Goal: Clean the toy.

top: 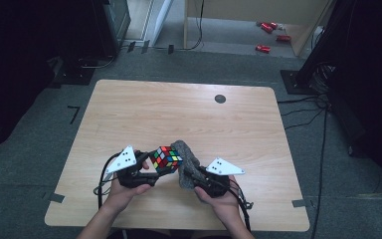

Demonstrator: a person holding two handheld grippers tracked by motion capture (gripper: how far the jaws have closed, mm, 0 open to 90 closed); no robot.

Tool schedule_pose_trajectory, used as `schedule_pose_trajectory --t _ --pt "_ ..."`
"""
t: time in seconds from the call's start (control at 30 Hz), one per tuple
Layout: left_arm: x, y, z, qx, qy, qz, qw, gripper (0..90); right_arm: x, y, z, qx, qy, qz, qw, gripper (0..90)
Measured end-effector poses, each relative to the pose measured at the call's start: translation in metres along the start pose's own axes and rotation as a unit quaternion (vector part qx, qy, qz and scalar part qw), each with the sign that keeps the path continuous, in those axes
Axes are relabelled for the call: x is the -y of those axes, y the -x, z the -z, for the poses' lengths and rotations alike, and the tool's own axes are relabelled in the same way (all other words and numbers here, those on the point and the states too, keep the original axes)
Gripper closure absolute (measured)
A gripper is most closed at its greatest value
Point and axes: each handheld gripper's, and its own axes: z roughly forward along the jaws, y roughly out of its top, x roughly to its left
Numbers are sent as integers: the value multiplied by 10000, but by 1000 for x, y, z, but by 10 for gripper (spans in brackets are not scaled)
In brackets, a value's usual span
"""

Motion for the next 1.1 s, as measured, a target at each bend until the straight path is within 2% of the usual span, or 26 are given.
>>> schedule_pose_trajectory --t 0.1,0.3,0.43,0.5,0.6,0.67,0.87,0.97,1.03,1.1 --pt "1 1 -1 11 -24 24 10000 342 2 -8 -5 1 -96 155 9998 731" --pt "1 0 -1 2 -41 45 10000 342 5 -9 -8 -64 -188 112 9997 731" --pt "1 -2 -1 24 -77 46 10000 342 6 -9 -10 -65 -281 201 9994 731" --pt "1 -3 -1 52 -86 104 9999 342 2 -8 -6 6 -226 265 9994 730" --pt "1 -3 0 59 -92 86 9999 342 -3 -6 1 94 -38 280 9996 730" --pt "1 -3 -1 62 -101 84 9999 342 -1 -6 0 93 -22 258 9996 730" --pt "0 -4 1 17 -81 99 9999 342 9 -15 -14 -100 -328 318 9989 729" --pt "1 -4 0 8 -94 94 9999 343 10 -17 -16 -112 -401 359 9985 729" --pt "1 -4 0 12 -95 81 9999 342 7 -15 -12 -34 -341 387 9987 728" --pt "1 -3 -1 17 -124 80 9999 343 3 -10 -6 65 -151 286 9995 728"
